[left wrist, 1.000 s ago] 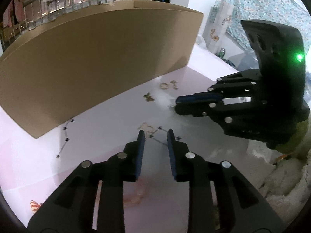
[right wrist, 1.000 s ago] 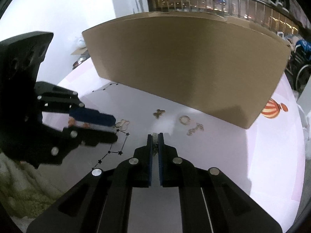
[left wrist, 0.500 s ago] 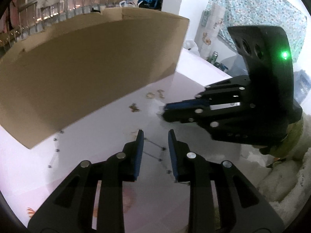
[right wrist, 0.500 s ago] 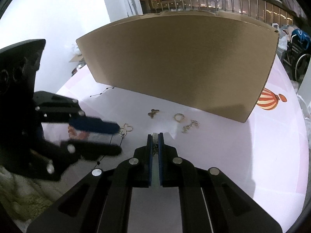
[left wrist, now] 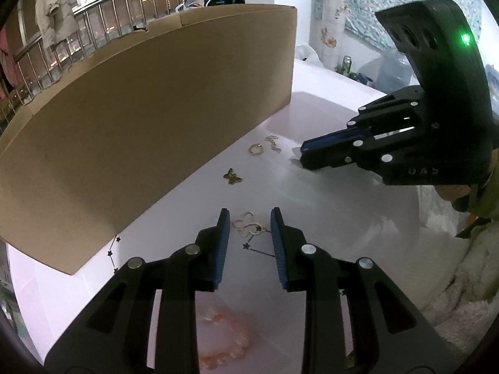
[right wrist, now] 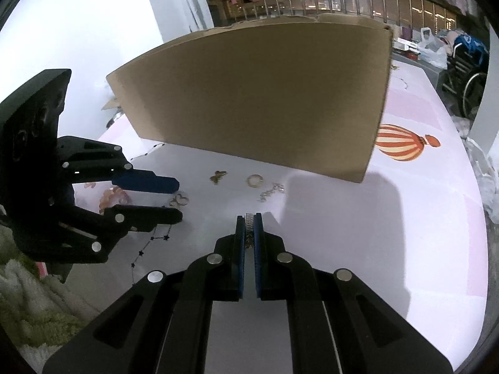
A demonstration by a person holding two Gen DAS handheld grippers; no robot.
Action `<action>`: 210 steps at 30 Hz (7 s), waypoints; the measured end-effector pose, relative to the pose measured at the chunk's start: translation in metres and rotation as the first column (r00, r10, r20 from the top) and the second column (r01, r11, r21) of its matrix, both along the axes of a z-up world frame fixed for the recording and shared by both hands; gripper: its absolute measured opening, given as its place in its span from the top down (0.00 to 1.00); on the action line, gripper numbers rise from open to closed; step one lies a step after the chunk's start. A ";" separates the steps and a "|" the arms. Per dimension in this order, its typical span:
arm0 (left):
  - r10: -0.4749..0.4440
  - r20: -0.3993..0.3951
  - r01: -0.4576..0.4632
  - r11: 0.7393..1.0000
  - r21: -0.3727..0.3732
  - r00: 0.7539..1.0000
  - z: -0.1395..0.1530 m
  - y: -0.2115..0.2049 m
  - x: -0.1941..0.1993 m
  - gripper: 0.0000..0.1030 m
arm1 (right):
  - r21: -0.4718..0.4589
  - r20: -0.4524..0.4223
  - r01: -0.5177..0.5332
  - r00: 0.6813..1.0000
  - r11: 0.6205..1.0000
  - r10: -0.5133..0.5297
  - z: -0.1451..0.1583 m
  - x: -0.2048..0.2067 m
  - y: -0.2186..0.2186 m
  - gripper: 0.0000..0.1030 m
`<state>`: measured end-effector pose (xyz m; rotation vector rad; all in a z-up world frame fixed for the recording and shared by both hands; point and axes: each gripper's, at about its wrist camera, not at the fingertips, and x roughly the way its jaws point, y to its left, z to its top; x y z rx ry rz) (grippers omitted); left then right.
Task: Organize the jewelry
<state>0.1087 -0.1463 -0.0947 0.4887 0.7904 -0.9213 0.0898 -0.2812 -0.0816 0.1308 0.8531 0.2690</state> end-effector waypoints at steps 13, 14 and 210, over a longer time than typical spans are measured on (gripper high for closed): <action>-0.019 -0.020 0.020 1.000 0.024 1.000 0.000 -0.001 0.000 0.82 | 0.027 0.013 0.007 1.000 1.000 -0.007 -0.002 -0.001 -0.005 0.95; -0.007 -0.022 0.008 1.000 0.024 1.000 0.000 -0.002 -0.001 0.82 | 0.029 0.013 0.007 1.000 1.000 -0.008 -0.002 -0.001 -0.005 0.95; -0.145 0.008 0.145 0.989 0.020 0.989 0.007 -0.035 0.034 0.93 | -0.002 -0.020 -0.219 0.976 0.976 0.219 0.001 0.025 -0.023 0.95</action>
